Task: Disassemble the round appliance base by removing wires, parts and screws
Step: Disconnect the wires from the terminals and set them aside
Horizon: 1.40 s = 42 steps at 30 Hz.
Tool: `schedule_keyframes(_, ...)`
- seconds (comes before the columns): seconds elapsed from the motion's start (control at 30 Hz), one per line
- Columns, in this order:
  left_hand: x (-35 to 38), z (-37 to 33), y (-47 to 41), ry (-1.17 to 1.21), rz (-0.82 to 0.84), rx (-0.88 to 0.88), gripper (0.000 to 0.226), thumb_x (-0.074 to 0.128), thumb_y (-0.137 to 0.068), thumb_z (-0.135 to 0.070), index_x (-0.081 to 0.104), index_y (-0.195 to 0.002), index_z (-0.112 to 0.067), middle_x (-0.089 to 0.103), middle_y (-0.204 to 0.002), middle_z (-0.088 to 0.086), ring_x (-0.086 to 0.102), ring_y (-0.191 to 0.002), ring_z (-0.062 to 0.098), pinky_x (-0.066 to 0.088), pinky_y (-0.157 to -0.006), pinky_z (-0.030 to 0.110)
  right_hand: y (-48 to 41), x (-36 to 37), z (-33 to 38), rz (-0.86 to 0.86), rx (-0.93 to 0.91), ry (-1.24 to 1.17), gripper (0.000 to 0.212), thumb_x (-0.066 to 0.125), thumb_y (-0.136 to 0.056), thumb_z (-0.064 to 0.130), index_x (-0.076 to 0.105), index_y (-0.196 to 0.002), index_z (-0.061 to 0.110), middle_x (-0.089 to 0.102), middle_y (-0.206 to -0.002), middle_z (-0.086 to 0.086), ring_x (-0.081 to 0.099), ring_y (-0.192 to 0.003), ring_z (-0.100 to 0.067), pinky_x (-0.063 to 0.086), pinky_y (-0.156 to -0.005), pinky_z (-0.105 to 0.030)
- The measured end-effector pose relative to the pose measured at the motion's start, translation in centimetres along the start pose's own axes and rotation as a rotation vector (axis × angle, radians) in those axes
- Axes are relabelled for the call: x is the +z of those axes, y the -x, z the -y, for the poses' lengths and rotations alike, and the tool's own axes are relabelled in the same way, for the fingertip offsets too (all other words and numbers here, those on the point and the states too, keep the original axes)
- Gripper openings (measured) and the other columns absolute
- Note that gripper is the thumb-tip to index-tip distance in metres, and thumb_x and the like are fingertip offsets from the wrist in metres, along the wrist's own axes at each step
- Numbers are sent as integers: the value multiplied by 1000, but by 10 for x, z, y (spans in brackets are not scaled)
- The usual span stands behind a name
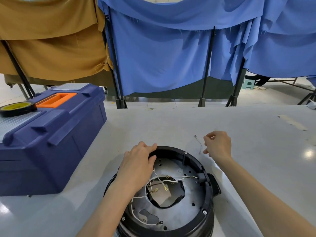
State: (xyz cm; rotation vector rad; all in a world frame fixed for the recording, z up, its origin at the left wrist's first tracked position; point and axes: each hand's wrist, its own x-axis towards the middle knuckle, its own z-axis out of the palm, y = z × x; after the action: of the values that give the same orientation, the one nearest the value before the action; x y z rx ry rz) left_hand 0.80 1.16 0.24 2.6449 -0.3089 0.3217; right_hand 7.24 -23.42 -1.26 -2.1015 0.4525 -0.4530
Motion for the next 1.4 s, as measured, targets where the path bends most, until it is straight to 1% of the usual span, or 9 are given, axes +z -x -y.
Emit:
schedule_keyframes(0.13, 1, 1, 1, -25, -3, 6, 43, 42, -102, -29, 41, -144, -32, 52, -123, -4, 49, -113, 18, 36, -98, 33, 28, -20, 7, 150, -55, -208, 13, 62, -89, 11, 70, -80, 7, 68, -63, -8, 56, -37, -16, 40, -38, -21)
schedule_keyframes(0.23, -1, 0, 2, -41, 8, 17, 43, 41, -103, -30, 40, -145, -30, 52, -128, -2, 48, -117, 18, 34, -100, 34, 56, -30, 18, 401, -122, -319, 15, 69, -89, 24, 75, -78, 15, 74, -71, -2, 68, -59, -15, 55, -58, -20)
schedule_keyframes(0.33, -5, -5, 5, -91, 0, 59, 41, 38, -104, -31, 41, -144, -29, 49, -136, -4, 45, -124, 17, 26, -105, 31, 76, -30, 21, 506, -172, -332, 9, 70, -88, 25, 78, -86, 24, 76, -82, 8, 71, -78, -4, 54, -71, -13)
schedule_keyframes(0.4, -9, -14, 9, -76, -59, 145, 37, 42, -103, -28, 50, -138, -28, 49, -136, -8, 43, -125, 13, 22, -107, 26, 84, -27, 20, 506, -161, -361, 13, 67, -90, 17, 77, -92, 24, 76, -84, 6, 72, -82, -9, 56, -72, -18)
schedule_keyframes(0.53, -12, -45, 17, 239, 49, 247, 20, 63, -92, -30, 72, -108, -24, 66, -106, -8, 59, -101, 10, 44, -92, 29, 88, -22, 18, 475, -95, -440, 14, 64, -91, 8, 75, -99, 9, 76, -91, -6, 72, -92, -21, 57, -85, -32)
schedule_keyframes(0.7, 5, -61, 21, 217, 258, 204, 18, 69, -87, -23, 75, -104, -21, 73, -96, -3, 58, -78, 5, 46, -79, 22, 89, -22, 14, 490, -122, -452, 12, 70, -87, 11, 75, -97, 13, 77, -87, -1, 73, -85, -15, 58, -74, -22)
schedule_keyframes(0.93, 15, -64, 18, 180, 251, 182, 8, 67, -87, -18, 73, -92, -19, 69, -91, 2, 62, -91, 19, 49, -81, 32, 89, -21, 13, 445, -158, -431, 22, 69, -84, 1, 74, -99, 17, 77, -88, 4, 72, -84, -4, 54, -69, -14)
schedule_keyframes(1.13, 17, -70, 22, 105, 238, 250, 15, 54, -91, -5, 67, -95, -10, 61, -97, 7, 57, -94, 28, 45, -81, 41, 91, -15, 16, 427, -152, -317, 26, 61, -91, 9, 70, -114, 17, 73, -106, 3, 68, -99, -8, 55, -93, -33)
schedule_keyframes(1.4, 17, -76, 24, 68, 187, 296, 18, 50, -87, 3, 64, -94, -4, 53, -105, 5, 52, -99, 23, 36, -77, 26, 94, -11, 13, 352, -212, -272, 25, 63, -91, 13, 72, -113, 19, 74, -100, 9, 68, -93, 3, 55, -90, -27)
